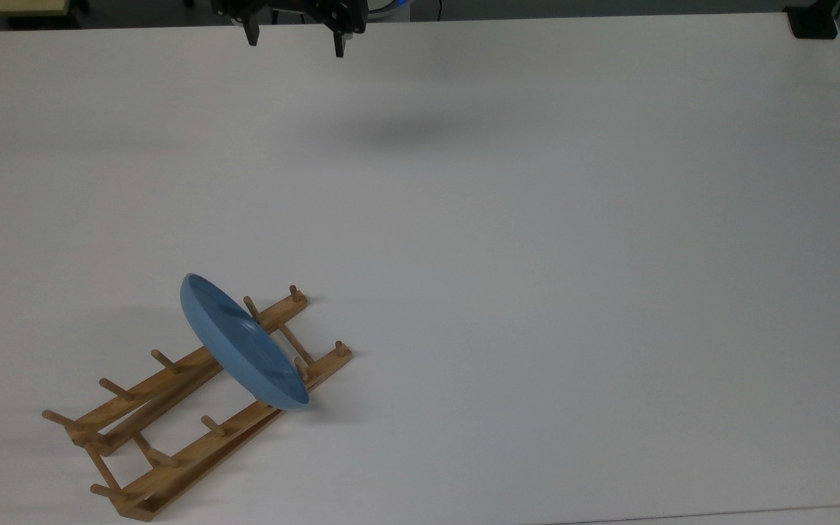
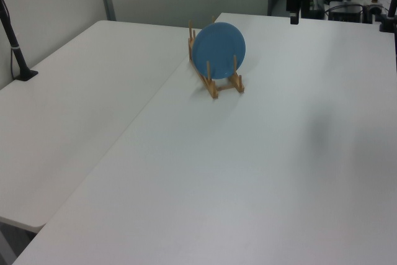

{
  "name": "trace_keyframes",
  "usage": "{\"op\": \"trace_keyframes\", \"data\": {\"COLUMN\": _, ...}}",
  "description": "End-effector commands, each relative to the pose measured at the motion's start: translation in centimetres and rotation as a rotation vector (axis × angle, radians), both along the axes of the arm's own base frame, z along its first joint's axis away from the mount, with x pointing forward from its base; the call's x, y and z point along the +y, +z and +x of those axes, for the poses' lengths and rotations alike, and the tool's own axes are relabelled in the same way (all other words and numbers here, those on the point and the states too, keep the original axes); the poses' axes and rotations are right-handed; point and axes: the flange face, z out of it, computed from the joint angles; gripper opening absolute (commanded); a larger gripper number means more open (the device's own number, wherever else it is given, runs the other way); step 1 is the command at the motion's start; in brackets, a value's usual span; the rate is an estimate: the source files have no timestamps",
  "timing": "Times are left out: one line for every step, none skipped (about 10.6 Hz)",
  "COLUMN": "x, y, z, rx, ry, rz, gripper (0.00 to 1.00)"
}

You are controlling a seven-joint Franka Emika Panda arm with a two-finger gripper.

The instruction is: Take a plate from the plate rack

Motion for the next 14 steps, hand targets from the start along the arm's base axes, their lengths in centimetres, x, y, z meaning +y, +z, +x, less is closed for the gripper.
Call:
{"op": "trace_keyframes", "data": {"x": -0.5, "y": 0.4, "z": -0.5, "rx": -0.005, "ry": 0.024, "rz": -0.035, "gripper": 1.0}}
{"op": "trace_keyframes", "data": {"x": -0.5, "y": 0.5, "z": -0.5, "rx": -0.007, "ry": 0.024, "rz": -0.035, "gripper": 1.0}}
{"op": "trace_keyframes", "data": {"x": -0.6, "y": 0.5, "z": -0.5, "rx": -0.008, "ry": 0.022, "rz": -0.035, "gripper": 1.0}}
{"op": "trace_keyframes", "data": {"x": -0.7, "y": 0.5, "z": -0.5, "rx": -0.008, "ry": 0.021, "rz": -0.035, "gripper": 1.0}}
{"op": "trace_keyframes", "data": {"x": -0.6, "y": 0.5, "z": -0.5, "rx": -0.008, "ry": 0.022, "rz": -0.035, "gripper": 1.0}}
{"op": "trace_keyframes", "data": {"x": -0.5, "y": 0.4, "z": -0.4, "rx": -0.007, "ry": 0.024, "rz": -0.035, "gripper": 1.0}}
{"op": "trace_keyframes", "data": {"x": -0.6, "y": 0.4, "z": -0.4, "rx": -0.008, "ry": 0.023, "rz": -0.039, "gripper": 1.0}}
{"op": "trace_keyframes", "data": {"x": -0.6, "y": 0.3, "z": -0.4, "rx": -0.008, "ry": 0.025, "rz": -0.044, "gripper": 1.0}}
{"op": "trace_keyframes", "data": {"x": -0.6, "y": 0.2, "z": -0.3, "rx": -0.007, "ry": 0.025, "rz": -0.044, "gripper": 1.0}}
{"op": "trace_keyframes", "data": {"x": -0.6, "y": 0.5, "z": -0.1, "rx": -0.019, "ry": 0.025, "rz": -0.045, "gripper": 1.0}}
{"op": "trace_keyframes", "data": {"x": -0.6, "y": 0.9, "z": 0.1, "rx": -0.031, "ry": 0.024, "rz": -0.045, "gripper": 1.0}}
{"op": "trace_keyframes", "data": {"x": -0.7, "y": 1.4, "z": 0.2, "rx": -0.045, "ry": 0.022, "rz": -0.046, "gripper": 1.0}}
{"op": "trace_keyframes", "data": {"x": -0.8, "y": 2.0, "z": 0.6, "rx": -0.079, "ry": 0.015, "rz": -0.046, "gripper": 1.0}}
{"op": "trace_keyframes", "data": {"x": -0.8, "y": 2.3, "z": 1.2, "rx": -0.126, "ry": 0.012, "rz": -0.048, "gripper": 1.0}}
